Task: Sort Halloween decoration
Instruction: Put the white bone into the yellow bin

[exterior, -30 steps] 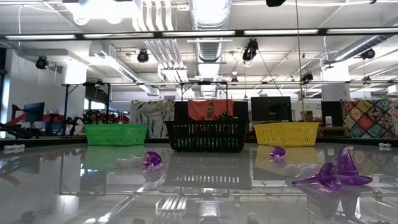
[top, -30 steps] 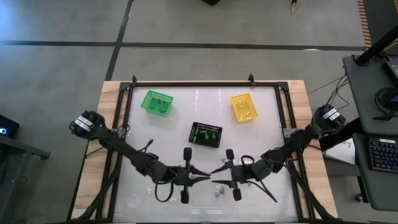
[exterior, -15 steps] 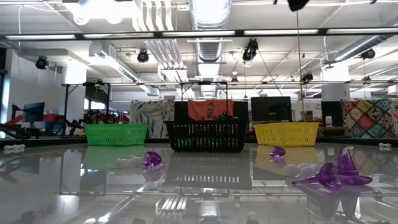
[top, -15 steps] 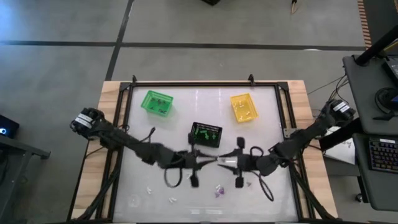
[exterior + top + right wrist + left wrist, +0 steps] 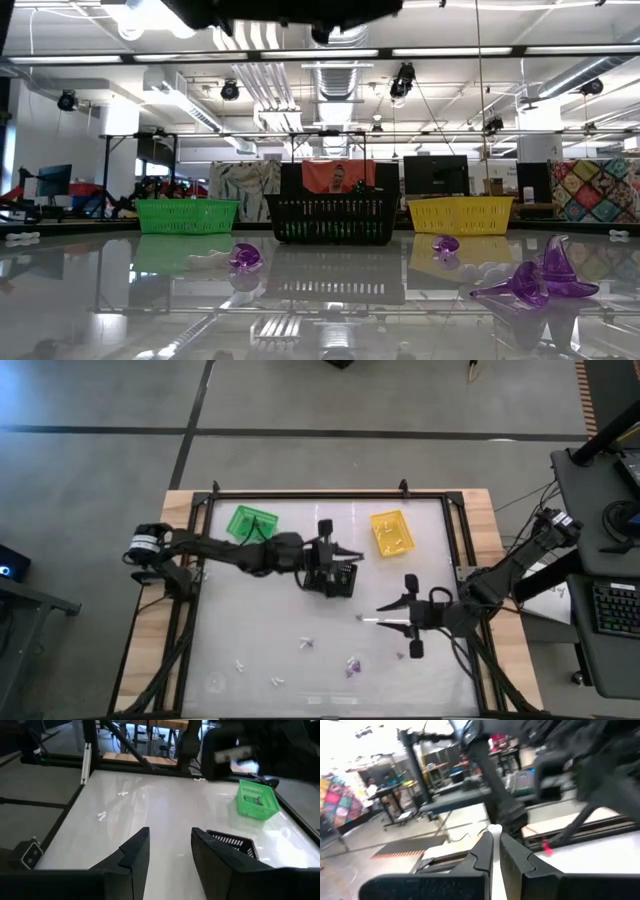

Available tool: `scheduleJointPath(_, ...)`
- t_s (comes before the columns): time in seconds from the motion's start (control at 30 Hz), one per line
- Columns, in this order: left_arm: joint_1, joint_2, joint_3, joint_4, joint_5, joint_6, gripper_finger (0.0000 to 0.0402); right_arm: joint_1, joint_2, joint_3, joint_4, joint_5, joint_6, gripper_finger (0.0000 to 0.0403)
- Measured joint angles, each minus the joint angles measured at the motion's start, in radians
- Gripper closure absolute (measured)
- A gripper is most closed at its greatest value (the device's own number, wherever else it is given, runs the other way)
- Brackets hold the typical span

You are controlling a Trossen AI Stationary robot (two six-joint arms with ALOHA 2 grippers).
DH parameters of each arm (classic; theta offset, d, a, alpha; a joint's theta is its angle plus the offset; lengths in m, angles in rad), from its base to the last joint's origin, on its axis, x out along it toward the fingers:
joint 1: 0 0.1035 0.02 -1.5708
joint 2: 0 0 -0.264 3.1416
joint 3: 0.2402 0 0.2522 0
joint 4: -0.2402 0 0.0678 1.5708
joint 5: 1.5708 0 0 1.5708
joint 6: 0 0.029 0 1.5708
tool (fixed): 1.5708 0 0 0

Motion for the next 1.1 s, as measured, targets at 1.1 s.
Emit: scheduleJointPath(1.1,0.224,0.599,0.564,-0.218,0.054,-0.049,0.0401,-0.002,-0.067,-0.001,0.041,0.133,0.013,0.0266)
